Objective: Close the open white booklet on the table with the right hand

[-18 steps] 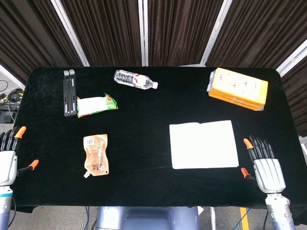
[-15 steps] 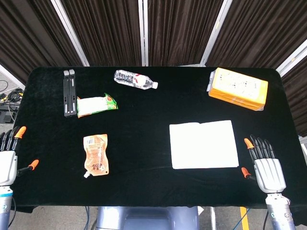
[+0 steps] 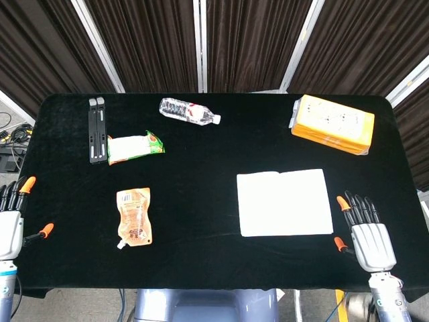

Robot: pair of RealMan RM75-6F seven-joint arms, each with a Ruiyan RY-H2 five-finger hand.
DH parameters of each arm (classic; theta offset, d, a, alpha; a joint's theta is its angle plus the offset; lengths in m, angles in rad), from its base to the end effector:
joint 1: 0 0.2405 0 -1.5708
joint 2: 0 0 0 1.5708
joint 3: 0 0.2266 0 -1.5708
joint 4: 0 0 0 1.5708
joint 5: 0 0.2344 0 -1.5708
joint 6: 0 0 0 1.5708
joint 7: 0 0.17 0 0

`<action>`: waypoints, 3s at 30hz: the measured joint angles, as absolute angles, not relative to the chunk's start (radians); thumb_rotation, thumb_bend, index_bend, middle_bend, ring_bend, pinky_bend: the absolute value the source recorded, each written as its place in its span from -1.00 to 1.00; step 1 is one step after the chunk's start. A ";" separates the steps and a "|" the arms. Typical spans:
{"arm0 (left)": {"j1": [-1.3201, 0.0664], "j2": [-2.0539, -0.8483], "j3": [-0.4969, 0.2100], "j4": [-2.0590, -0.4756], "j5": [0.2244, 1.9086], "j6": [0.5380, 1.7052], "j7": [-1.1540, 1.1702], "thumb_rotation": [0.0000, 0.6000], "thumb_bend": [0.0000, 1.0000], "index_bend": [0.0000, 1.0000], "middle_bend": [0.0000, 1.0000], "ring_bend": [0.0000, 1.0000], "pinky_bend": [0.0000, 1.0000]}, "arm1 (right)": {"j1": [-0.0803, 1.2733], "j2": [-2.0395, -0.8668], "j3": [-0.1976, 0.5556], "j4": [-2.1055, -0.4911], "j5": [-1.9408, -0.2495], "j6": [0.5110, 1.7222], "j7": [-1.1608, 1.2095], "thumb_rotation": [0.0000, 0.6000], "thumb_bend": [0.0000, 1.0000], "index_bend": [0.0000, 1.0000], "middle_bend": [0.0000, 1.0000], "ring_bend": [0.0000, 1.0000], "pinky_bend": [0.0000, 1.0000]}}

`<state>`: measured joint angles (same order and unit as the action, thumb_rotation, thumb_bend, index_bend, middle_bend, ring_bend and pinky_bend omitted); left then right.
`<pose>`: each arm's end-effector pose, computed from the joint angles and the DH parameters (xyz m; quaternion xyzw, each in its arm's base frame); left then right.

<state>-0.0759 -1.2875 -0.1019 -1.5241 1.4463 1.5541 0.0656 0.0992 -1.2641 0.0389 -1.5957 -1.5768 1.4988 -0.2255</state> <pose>-0.2938 0.2147 0.1039 -0.5455 -0.3764 -0.4131 0.6245 -0.2625 -0.2060 0.0782 0.6366 -0.3340 0.3809 0.5815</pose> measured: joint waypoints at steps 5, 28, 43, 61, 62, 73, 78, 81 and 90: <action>-0.072 -1.285 -0.100 -1.535 1.456 1.568 0.072 1.00 -0.69 -0.94 -1.00 -1.00 -1.00 | 0.107 -1.273 0.042 -1.597 -1.571 1.484 -0.233 1.00 -0.72 -1.00 -1.00 -1.00 -1.00; -0.069 -1.273 -0.109 -1.538 1.441 1.565 0.053 1.00 -0.69 -0.94 -1.00 -1.00 -1.00 | 0.264 -1.546 0.126 -1.750 -1.292 1.260 -0.547 1.00 -0.71 -1.00 -1.00 -1.00 -1.00; -0.070 -1.275 -0.113 -1.538 1.438 1.566 0.058 1.00 -0.69 -0.94 -1.00 -1.00 -1.00 | 0.311 -1.658 0.129 -1.664 -1.177 1.228 -0.590 1.00 -0.71 -1.00 -1.00 -1.00 -1.00; -0.071 -1.282 -0.114 -1.534 1.438 1.567 0.062 1.00 -0.69 -0.94 -1.00 -1.00 -1.00 | 0.329 -1.706 0.112 -1.557 -1.149 1.214 -0.535 1.00 -0.72 -1.00 -1.00 -1.00 -1.00; -0.071 -1.283 -0.114 -1.534 1.438 1.568 0.061 1.00 -0.69 -0.94 -1.00 -1.00 -1.00 | 0.329 -1.710 0.112 -1.548 -1.148 1.213 -0.532 1.00 -0.72 -1.00 -1.00 -1.00 -1.00; -0.072 -1.284 -0.115 -1.532 1.436 1.566 0.060 1.00 -0.69 -0.94 -1.00 -1.00 -1.00 | 0.338 -1.752 0.106 -1.454 -1.166 1.215 -0.499 1.00 -0.72 -1.00 -1.00 -1.00 -1.00; -0.072 -1.286 -0.115 -1.531 1.436 1.566 0.060 1.00 -0.69 -0.94 -1.00 -1.00 -1.00 | 0.337 -1.771 0.102 -1.414 -1.202 1.239 -0.475 1.00 -0.67 -1.00 -1.00 -1.00 -1.00; -0.073 -1.288 -0.114 -1.530 1.437 1.566 0.060 1.00 -0.69 -0.94 -1.00 -1.00 -1.00 | 0.333 -1.787 0.100 -1.385 -1.235 1.263 -0.435 1.00 -0.55 -1.00 -1.00 -1.00 -1.00; -0.072 -1.290 -0.115 -1.529 1.440 1.570 0.058 1.00 -0.69 -0.94 -1.00 -1.00 -1.00 | 0.317 -1.832 0.110 -1.301 -1.336 1.361 -0.293 1.00 -0.41 -1.00 -1.00 -1.00 -1.00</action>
